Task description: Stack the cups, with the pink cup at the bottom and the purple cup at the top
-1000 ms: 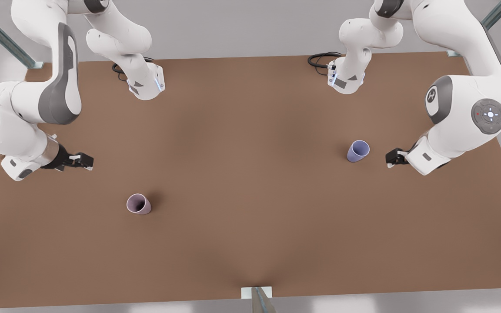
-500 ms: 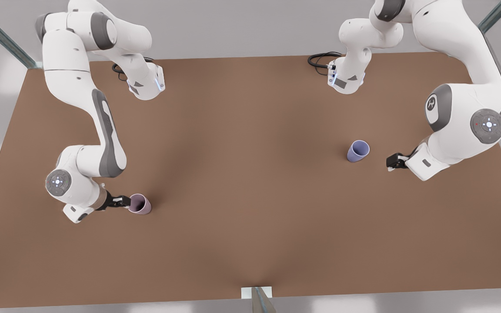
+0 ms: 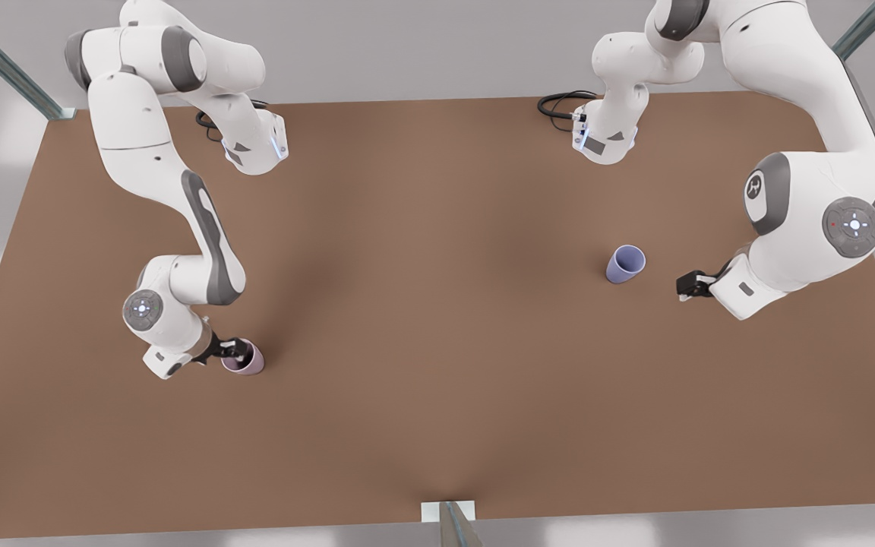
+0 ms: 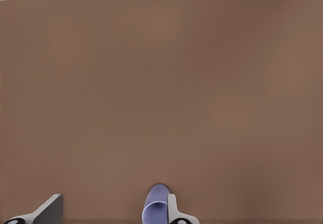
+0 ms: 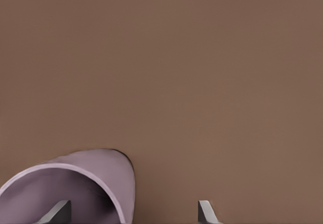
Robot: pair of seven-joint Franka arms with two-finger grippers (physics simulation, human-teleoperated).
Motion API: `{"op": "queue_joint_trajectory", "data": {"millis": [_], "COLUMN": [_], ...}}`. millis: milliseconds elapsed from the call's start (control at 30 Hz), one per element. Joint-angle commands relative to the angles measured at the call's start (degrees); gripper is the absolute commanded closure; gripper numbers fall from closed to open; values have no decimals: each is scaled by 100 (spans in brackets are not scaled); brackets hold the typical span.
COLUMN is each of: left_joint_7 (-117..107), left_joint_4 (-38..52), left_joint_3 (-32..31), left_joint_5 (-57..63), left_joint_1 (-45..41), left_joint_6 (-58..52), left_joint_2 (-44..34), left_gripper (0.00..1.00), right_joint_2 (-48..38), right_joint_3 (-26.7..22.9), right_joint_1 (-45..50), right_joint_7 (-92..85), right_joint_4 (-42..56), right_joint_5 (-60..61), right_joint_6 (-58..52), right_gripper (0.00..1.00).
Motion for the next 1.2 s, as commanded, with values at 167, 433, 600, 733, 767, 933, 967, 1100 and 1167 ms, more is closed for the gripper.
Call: {"op": "queue_joint_trajectory", "data": {"millis": [167,433,600,733,767,933,967,1100,1167], "left_joint_7": [33,42,42,42,42,42,50,297,305], "left_joint_4": [8,8,-141,-167,-176,-1881,-2101,-3445,-4043], "left_joint_3": [10,10,10,10,10,98,133,221,221], "left_joint_5": [4,4,-5,-5,-5,-76,-76,-76,-76], "left_joint_1": [3,3,-6,-6,-6,-6,-6,-23,-23], "left_joint_6": [2,-7,-25,-16,-16,1337,1548,2611,3244], "left_joint_2": [16,16,-54,-54,-54,-686,-739,-1205,-1328], "left_gripper": [0,0,0,0,0,0,0,0,0], "right_joint_2": [66,-13,-540,-401,-58,1673,1972,2720,2878], "right_joint_3": [13,110,803,919,901,524,374,189,31], "right_joint_1": [0,9,9,1660,2118,3331,3568,4025,4175], "right_joint_7": [-104,-86,931,3692,4500,6127,6285,6743,6831], "right_joint_4": [9,35,237,1519,2214,4842,5159,5827,5845], "right_joint_5": [10,10,10,45,80,27,27,36,36], "right_joint_6": [265,186,-612,-1764,-2090,-2688,-2697,-2776,-2706], "right_gripper": [56,79,79,79,79,79,79,79,79]}}
